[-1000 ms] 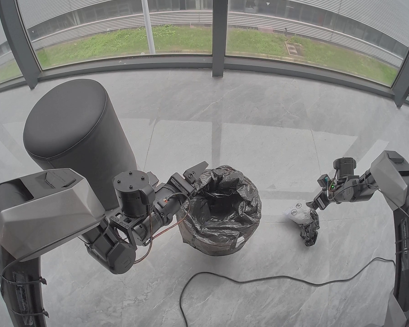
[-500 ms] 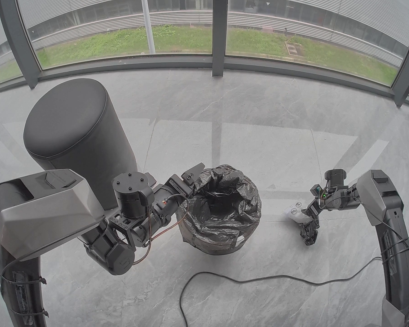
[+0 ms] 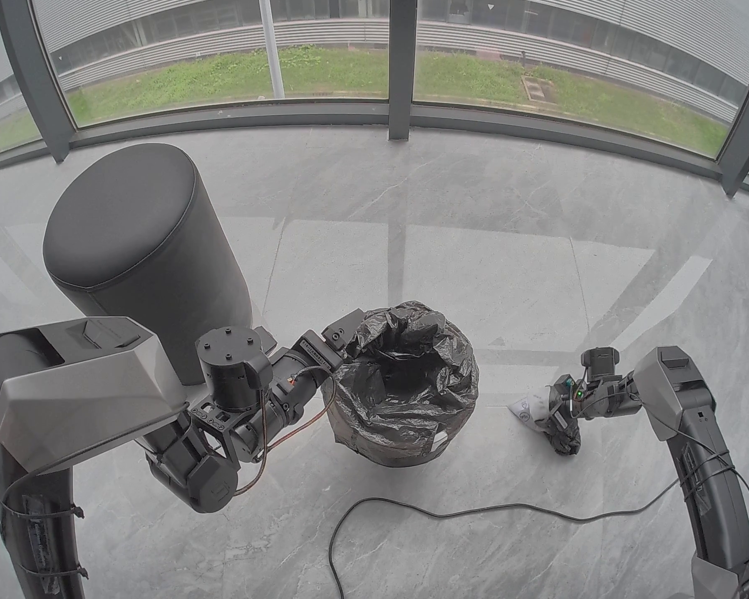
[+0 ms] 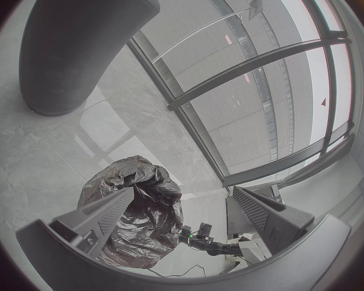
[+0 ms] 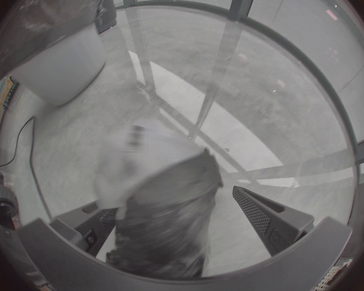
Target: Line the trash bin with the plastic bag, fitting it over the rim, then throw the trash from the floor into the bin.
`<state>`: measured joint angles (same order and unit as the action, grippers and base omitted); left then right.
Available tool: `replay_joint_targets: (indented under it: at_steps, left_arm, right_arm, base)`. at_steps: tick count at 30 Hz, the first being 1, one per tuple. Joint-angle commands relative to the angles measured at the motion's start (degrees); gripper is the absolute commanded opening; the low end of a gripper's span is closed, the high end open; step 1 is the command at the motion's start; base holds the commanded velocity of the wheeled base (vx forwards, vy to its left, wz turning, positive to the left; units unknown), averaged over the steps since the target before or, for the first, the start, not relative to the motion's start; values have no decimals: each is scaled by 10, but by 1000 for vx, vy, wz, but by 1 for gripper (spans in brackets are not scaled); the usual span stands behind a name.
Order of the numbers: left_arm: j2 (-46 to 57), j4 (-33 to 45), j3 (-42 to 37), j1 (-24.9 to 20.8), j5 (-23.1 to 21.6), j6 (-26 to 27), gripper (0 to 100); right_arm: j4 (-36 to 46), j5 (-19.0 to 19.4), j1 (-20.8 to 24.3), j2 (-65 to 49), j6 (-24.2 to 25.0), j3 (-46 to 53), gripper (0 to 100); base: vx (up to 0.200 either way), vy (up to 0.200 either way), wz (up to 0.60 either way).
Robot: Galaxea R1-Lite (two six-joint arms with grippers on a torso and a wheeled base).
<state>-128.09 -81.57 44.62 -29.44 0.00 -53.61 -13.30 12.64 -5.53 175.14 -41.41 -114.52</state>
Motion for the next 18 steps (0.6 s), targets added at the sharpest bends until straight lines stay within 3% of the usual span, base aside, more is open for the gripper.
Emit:
replay_joint_targets:
  at_steps: [1,6,7,14,18]
  left_arm:
    - [4,-3,-10,2,1,6,100]
    - [9,-3,-9,9,11,25,100]
    - [12,-3,-8,15,11,26,100]
    - [24,-25,-2,26,6,26,100]
    - [39,-29,-10,25,6,26,100]
  right_arm:
    - [28,9,1,25,-6,-1,100]
    - [32,9,3,25,-20,-1,100]
    - [18,11,3,25,-24,-1,0]
    - [2,51,9,25,5,-1,0]
    - [83,92,10,-18,32,-1,0]
  base:
    - [0,0,0]
    - [0,0,0]
    - [0,0,0]
    - [0,0,0]
    - [0,0,0]
